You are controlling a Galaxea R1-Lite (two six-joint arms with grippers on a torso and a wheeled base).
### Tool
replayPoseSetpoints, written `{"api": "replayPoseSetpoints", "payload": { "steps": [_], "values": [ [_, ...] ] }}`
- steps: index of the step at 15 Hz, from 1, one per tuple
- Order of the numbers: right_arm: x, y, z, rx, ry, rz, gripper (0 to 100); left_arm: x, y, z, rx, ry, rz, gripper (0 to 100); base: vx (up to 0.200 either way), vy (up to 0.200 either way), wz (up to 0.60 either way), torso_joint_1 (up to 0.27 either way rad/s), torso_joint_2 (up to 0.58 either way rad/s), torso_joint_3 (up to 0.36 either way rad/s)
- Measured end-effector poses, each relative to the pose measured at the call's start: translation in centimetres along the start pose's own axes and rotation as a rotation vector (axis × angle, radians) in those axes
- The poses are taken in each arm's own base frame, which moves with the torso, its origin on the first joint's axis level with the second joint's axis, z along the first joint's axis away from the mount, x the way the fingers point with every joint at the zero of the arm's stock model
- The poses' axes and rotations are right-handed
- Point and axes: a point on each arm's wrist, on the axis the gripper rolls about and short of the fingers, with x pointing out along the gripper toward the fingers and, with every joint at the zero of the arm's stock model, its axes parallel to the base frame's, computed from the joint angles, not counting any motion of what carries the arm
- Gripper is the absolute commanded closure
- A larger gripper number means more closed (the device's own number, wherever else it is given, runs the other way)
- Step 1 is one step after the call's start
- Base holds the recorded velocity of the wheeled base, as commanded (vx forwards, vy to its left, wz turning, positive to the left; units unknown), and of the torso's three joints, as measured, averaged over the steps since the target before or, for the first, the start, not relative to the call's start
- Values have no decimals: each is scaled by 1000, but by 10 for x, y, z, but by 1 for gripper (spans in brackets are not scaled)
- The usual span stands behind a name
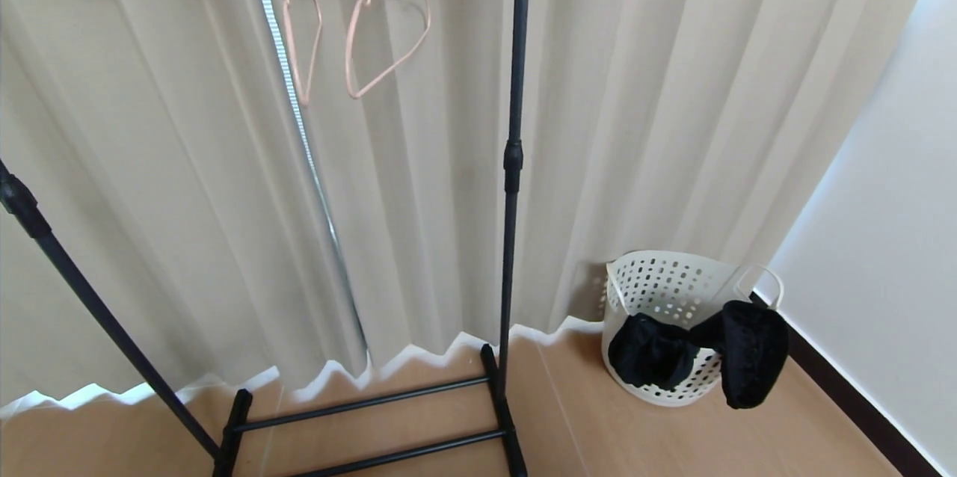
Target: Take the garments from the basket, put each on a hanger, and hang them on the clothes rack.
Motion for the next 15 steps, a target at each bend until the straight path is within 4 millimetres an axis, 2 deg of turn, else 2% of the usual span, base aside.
{"api": "replayPoseSetpoints", "payload": {
  "steps": [10, 13, 15],
  "values": [
    [0, 0, 0, 0, 1, 0, 0, 0, 0, 0, 0, 0, 0, 0, 0, -200, 0, 4, 3, 1],
    [0, 0, 0, 0, 0, 0, 0, 0, 0, 0, 0, 0, 1, 0, 200, -200, 0, -4, 1, 1],
    [0, 0, 0, 0, 0, 0, 0, 0, 0, 0, 0, 0, 0, 0, 200, 0, 0, 2, 7, 5]
  ]
}}
